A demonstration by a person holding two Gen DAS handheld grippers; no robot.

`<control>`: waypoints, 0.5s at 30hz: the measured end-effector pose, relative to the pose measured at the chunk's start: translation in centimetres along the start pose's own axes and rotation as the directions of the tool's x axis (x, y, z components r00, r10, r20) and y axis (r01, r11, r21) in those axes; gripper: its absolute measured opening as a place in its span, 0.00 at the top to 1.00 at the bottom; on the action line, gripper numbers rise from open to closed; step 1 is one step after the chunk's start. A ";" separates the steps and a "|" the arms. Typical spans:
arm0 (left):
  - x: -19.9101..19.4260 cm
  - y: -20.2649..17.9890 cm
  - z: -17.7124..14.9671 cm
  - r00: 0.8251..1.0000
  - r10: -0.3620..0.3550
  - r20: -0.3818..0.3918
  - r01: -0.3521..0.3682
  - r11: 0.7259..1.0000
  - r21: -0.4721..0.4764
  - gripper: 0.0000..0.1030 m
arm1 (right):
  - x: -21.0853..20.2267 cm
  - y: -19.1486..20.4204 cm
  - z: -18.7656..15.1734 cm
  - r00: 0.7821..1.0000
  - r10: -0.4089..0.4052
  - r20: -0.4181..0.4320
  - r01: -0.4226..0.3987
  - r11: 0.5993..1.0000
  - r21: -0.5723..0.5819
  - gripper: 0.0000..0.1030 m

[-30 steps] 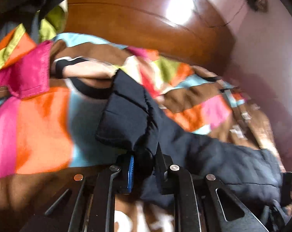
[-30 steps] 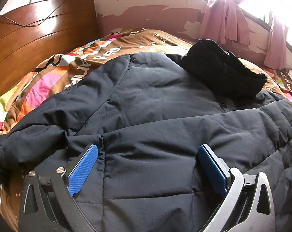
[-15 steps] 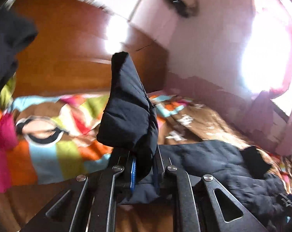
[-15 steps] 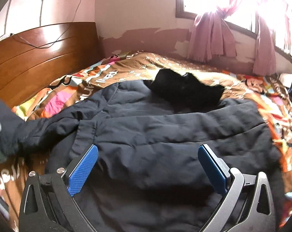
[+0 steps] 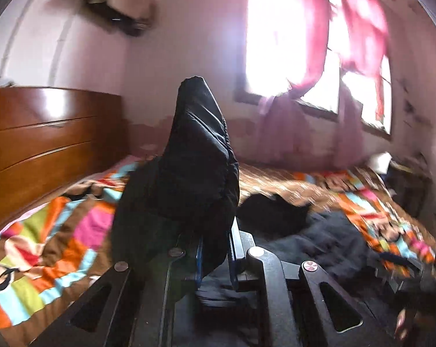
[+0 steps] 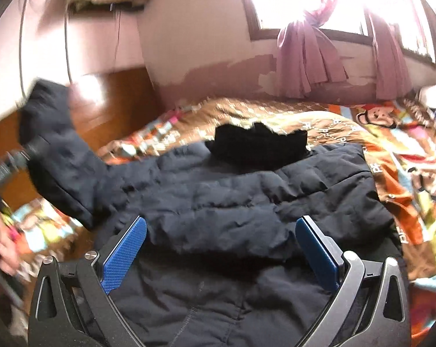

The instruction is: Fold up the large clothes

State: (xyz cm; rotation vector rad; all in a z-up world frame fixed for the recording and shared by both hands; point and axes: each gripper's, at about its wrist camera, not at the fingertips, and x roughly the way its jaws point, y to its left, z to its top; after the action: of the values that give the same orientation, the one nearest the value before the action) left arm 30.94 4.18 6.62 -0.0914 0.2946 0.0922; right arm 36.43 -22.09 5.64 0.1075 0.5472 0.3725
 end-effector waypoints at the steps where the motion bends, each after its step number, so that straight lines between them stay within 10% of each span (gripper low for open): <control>1: 0.4 -1.3 -0.4 1.000 -0.023 -0.016 0.024 0.999 0.023 0.88 | -0.4 -1.2 0.4 1.000 0.028 0.010 -0.029 0.999 0.039 0.01; 7: 2.9 -8.4 -4.4 0.980 -0.141 -0.138 0.162 0.974 0.156 0.88 | -0.2 -6.3 0.5 0.974 0.225 0.014 -0.221 0.943 0.248 0.01; 15: 4.1 -15.7 -10.0 0.938 -0.185 -0.293 0.287 0.890 0.355 0.88 | 3.8 -9.3 -3.0 0.871 0.491 0.000 -0.431 0.765 0.479 0.01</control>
State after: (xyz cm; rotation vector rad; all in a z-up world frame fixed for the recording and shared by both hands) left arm 33.66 -12.09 -2.88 0.2652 0.5494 -0.2277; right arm 40.81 -29.28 -0.64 0.7044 0.7298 0.7322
